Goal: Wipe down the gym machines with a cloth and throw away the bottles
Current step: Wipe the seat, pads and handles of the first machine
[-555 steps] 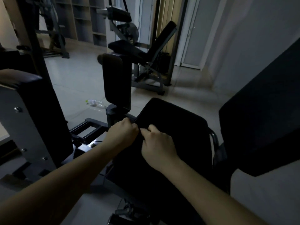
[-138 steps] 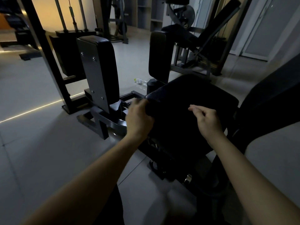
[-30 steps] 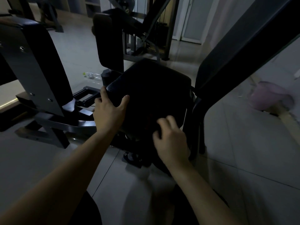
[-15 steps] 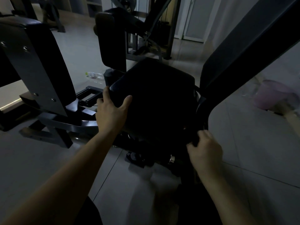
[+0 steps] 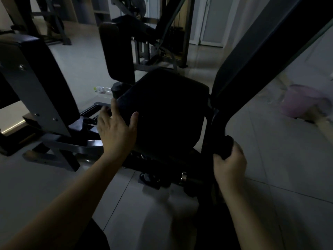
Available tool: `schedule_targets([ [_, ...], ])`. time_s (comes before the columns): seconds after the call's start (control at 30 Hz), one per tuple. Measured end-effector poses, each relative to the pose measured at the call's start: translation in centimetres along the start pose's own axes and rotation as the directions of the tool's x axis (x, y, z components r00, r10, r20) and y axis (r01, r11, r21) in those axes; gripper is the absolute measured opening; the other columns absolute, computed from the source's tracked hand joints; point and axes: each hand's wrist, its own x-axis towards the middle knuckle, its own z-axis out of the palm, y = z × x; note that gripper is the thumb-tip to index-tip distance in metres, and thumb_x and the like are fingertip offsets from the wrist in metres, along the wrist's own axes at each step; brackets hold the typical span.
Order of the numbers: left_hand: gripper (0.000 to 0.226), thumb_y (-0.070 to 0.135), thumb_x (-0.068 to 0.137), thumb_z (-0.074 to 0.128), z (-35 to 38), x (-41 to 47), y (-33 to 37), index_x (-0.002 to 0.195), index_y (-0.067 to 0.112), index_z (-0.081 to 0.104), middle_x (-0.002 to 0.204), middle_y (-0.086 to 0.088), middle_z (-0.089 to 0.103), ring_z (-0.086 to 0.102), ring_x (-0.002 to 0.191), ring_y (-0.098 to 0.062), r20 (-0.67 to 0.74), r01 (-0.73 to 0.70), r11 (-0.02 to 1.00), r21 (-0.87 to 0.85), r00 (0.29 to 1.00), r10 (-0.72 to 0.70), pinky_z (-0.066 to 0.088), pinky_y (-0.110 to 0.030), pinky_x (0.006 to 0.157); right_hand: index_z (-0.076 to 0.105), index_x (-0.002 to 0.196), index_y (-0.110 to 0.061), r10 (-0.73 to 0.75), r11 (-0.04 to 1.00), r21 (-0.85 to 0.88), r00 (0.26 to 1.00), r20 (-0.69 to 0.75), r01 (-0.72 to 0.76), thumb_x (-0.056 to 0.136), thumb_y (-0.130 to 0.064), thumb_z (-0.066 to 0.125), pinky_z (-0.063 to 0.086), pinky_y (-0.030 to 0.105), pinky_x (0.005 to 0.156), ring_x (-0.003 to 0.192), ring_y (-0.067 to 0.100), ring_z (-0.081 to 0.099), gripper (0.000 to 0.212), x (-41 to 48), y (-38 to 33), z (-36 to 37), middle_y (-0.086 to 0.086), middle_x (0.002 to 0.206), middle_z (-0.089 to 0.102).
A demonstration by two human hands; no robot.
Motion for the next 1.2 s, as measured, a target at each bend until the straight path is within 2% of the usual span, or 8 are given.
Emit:
schedule_targets([
  [0.1, 0.066, 0.041, 0.099, 0.05, 1.5, -0.5, 1.5, 0.157, 0.017, 0.03, 0.155, -0.017, 0.033, 0.027, 0.146, -0.038, -0.013, -0.307, 0.949, 0.077, 0.951, 0.309, 0.019, -0.057, 0.121, 0.063, 0.114, -0.021, 0.184, 0.932, 0.299, 0.978, 0.103, -0.207, 0.091, -0.003, 0.065, 0.043, 0.006, 0.076, 0.1, 0.015, 0.061, 0.03, 0.1, -1.5, 1.6, -0.007, 0.099, 0.064],
  [0.23, 0.057, 0.05, 0.101, 0.03, 3.7, -1.3, 3.2, 0.148, 0.023, 0.049, 0.154, -0.009, 0.044, 0.026, 0.151, -0.026, 0.168, -0.491, 0.849, 0.197, 0.87, 0.464, 0.004, -0.057, 0.124, 0.059, 0.129, -0.024, 0.338, 0.808, 0.407, 0.901, 0.273, -0.427, 0.096, -0.015, 0.059, 0.051, 0.028, 0.084, 0.103, 0.014, 0.063, 0.035, -2.1, -3.3, 3.8, -0.004, 0.112, 0.066],
  [0.53, 0.052, 0.044, 0.103, 0.026, 4.3, -1.6, 3.5, 0.147, 0.025, 0.047, 0.153, -0.008, 0.04, 0.021, 0.151, -0.027, 0.176, -0.47, 0.839, 0.275, 0.882, 0.436, -0.002, -0.059, 0.124, 0.06, 0.13, -0.011, 0.488, 0.747, 0.399, 0.846, 0.214, -0.532, 0.101, -0.006, 0.046, 0.04, 0.018, 0.049, 0.058, 0.01, 0.052, 0.032, 7.7, -4.0, 6.4, 0.006, 0.099, 0.066],
  [0.67, 0.051, 0.042, 0.103, 0.027, 4.4, -1.6, 3.6, 0.146, 0.025, 0.047, 0.152, -0.008, 0.04, 0.022, 0.151, -0.027, 0.169, -0.468, 0.838, 0.28, 0.884, 0.436, 0.0, -0.059, 0.123, 0.06, 0.124, -0.013, 0.49, 0.751, 0.367, 0.836, 0.248, -0.549, 0.103, -0.013, 0.047, 0.044, 0.013, 0.055, 0.084, 0.015, 0.063, 0.025, 6.2, -4.1, 5.8, 0.0, 0.109, 0.066],
  [0.83, 0.05, 0.04, 0.102, 0.029, 4.5, -1.6, 3.6, 0.144, 0.024, 0.049, 0.151, -0.009, 0.041, 0.025, 0.149, -0.029, 0.154, -0.468, 0.838, 0.281, 0.884, 0.442, 0.001, -0.061, 0.123, 0.063, 0.103, -0.014, 0.397, 0.773, 0.366, 0.845, 0.359, -0.519, 0.102, -0.01, 0.046, 0.035, 0.027, 0.056, 0.056, 0.01, 0.044, 0.017, 0.7, -2.7, 4.6, 0.001, 0.077, 0.054],
  [0.97, 0.05, 0.041, 0.102, 0.028, 4.5, -1.5, 3.5, 0.144, 0.023, 0.049, 0.151, -0.009, 0.04, 0.024, 0.149, -0.028, 0.161, -0.473, 0.839, 0.268, 0.881, 0.445, 0.0, -0.061, 0.123, 0.055, 0.124, -0.032, 0.454, 0.555, 0.525, 0.763, 0.459, -0.646, 0.106, -0.015, 0.031, 0.044, 0.029, 0.082, 0.089, 0.01, 0.054, 0.035, 5.0, -4.0, 6.6, -0.005, 0.112, 0.055],
  [1.07, 0.05, 0.04, 0.101, 0.029, 4.5, -1.6, 3.6, 0.143, 0.023, 0.05, 0.15, -0.01, 0.041, 0.026, 0.148, -0.029, 0.151, -0.468, 0.842, 0.269, 0.884, 0.443, 0.001, -0.061, 0.122, 0.044, 0.074, -0.026, 0.517, 0.332, 0.553, 0.638, 0.571, -0.764, 0.103, -0.014, 0.035, 0.034, 0.022, 0.047, 0.045, 0.009, 0.041, 0.033, 8.9, -3.6, 6.8, -0.007, 0.057, 0.048],
  [1.2, 0.05, 0.04, 0.101, 0.029, 4.5, -1.6, 3.6, 0.144, 0.022, 0.049, 0.149, -0.011, 0.042, 0.026, 0.148, -0.03, 0.151, -0.47, 0.843, 0.26, 0.883, 0.445, 0.001, -0.061, 0.122, 0.035, 0.075, -0.02, 0.43, 0.399, 0.59, 0.711, 0.557, -0.703, 0.105, -0.022, 0.034, 0.03, 0.02, 0.044, 0.059, 0.012, 0.032, 0.03, 10.6, -2.6, 8.0, -0.001, 0.068, 0.032],
])
